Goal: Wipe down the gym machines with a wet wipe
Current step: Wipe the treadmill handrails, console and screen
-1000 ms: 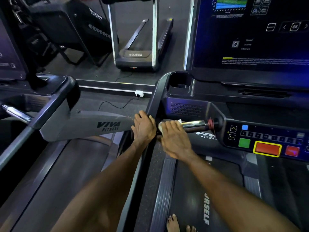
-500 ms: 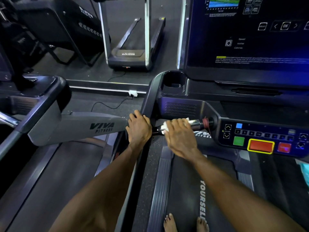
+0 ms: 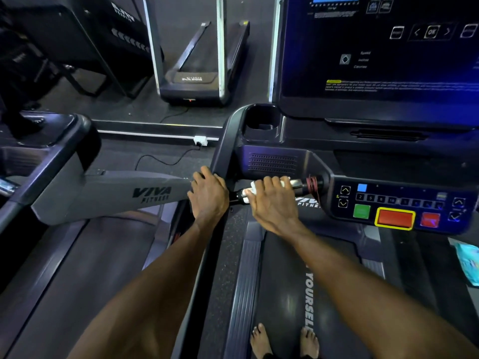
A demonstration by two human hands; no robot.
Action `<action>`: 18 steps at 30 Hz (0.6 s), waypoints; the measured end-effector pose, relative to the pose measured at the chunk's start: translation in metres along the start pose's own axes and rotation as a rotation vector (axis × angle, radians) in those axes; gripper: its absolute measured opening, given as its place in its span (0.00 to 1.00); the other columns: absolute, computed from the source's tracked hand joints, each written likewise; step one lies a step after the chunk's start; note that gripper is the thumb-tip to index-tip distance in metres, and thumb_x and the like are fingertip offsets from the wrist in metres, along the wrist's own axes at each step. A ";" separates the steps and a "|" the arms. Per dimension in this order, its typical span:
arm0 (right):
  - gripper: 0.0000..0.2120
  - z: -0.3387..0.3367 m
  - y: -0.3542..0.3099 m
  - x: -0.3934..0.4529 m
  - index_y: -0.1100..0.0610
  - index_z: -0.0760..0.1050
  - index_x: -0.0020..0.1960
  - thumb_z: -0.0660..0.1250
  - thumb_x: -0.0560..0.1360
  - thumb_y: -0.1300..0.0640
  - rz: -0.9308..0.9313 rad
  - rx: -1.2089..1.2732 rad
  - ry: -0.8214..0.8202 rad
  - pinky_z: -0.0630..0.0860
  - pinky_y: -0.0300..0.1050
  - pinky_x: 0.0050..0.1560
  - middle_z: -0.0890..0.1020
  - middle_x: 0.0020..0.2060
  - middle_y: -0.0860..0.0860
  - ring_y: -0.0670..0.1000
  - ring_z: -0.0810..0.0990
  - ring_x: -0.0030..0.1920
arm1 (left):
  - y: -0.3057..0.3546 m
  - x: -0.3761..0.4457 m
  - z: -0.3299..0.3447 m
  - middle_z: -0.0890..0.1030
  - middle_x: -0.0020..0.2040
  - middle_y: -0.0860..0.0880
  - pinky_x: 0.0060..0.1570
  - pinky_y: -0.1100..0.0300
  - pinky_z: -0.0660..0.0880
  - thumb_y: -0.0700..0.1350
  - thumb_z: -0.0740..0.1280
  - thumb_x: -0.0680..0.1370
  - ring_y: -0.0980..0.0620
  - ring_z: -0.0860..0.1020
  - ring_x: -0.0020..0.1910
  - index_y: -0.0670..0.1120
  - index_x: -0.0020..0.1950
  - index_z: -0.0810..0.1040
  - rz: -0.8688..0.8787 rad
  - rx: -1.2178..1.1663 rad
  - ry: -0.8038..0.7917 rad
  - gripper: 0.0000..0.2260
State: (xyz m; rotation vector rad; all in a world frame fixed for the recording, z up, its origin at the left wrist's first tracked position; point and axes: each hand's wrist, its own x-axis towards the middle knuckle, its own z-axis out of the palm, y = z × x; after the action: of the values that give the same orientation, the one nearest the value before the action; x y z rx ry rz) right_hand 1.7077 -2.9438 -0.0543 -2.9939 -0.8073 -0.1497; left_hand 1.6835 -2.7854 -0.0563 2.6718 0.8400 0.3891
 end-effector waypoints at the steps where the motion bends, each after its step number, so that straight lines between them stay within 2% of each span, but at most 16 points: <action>1: 0.25 -0.006 0.005 0.003 0.56 0.79 0.50 0.50 0.82 0.42 0.013 -0.030 -0.038 0.68 0.58 0.55 0.83 0.45 0.57 0.59 0.79 0.47 | -0.001 0.000 0.000 0.73 0.55 0.40 0.49 0.39 0.72 0.48 0.53 0.83 0.36 0.75 0.53 0.42 0.57 0.65 0.003 0.002 0.002 0.10; 4: 0.31 -0.026 0.030 0.028 0.57 0.81 0.58 0.44 0.83 0.41 0.146 -0.023 -0.233 0.67 0.57 0.60 0.83 0.56 0.59 0.60 0.80 0.56 | -0.002 0.001 0.002 0.72 0.55 0.40 0.49 0.39 0.71 0.48 0.54 0.83 0.36 0.75 0.52 0.42 0.57 0.65 0.014 0.006 0.007 0.10; 7: 0.31 -0.037 0.043 0.055 0.54 0.71 0.72 0.42 0.83 0.40 0.252 0.090 -0.531 0.63 0.57 0.68 0.72 0.72 0.58 0.60 0.70 0.71 | -0.002 0.001 0.001 0.72 0.54 0.40 0.48 0.40 0.71 0.47 0.53 0.83 0.36 0.75 0.52 0.42 0.57 0.65 0.017 0.019 0.003 0.09; 10: 0.29 -0.038 0.036 0.072 0.49 0.68 0.75 0.43 0.82 0.38 0.222 0.077 -0.709 0.60 0.55 0.71 0.69 0.75 0.54 0.58 0.68 0.74 | -0.002 0.002 0.002 0.72 0.54 0.40 0.48 0.40 0.71 0.47 0.53 0.82 0.37 0.75 0.52 0.43 0.56 0.65 0.018 0.029 0.002 0.08; 13: 0.28 -0.030 0.002 0.076 0.49 0.70 0.73 0.44 0.81 0.42 0.129 0.117 -0.706 0.64 0.56 0.68 0.72 0.73 0.54 0.59 0.71 0.71 | 0.000 0.002 0.001 0.72 0.54 0.41 0.49 0.40 0.71 0.47 0.52 0.82 0.37 0.74 0.53 0.44 0.56 0.64 0.015 0.030 -0.023 0.07; 16: 0.27 -0.022 -0.041 0.070 0.55 0.77 0.66 0.46 0.81 0.46 0.062 0.222 -0.575 0.66 0.55 0.58 0.78 0.66 0.58 0.60 0.76 0.66 | -0.003 0.003 -0.001 0.71 0.56 0.41 0.50 0.39 0.72 0.47 0.55 0.81 0.37 0.74 0.55 0.44 0.56 0.63 0.012 0.009 -0.060 0.08; 18: 0.25 -0.018 -0.050 0.064 0.57 0.79 0.63 0.47 0.81 0.48 0.063 0.254 -0.481 0.67 0.54 0.59 0.80 0.63 0.58 0.60 0.78 0.63 | -0.004 0.004 -0.002 0.71 0.56 0.41 0.50 0.39 0.73 0.47 0.56 0.81 0.37 0.74 0.54 0.45 0.56 0.63 0.015 -0.008 -0.071 0.08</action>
State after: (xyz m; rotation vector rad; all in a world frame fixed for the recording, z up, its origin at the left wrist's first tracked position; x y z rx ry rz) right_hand 1.7361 -2.8698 -0.0289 -2.8302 -0.6912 0.6467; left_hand 1.6835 -2.7794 -0.0553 2.6692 0.7966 0.2985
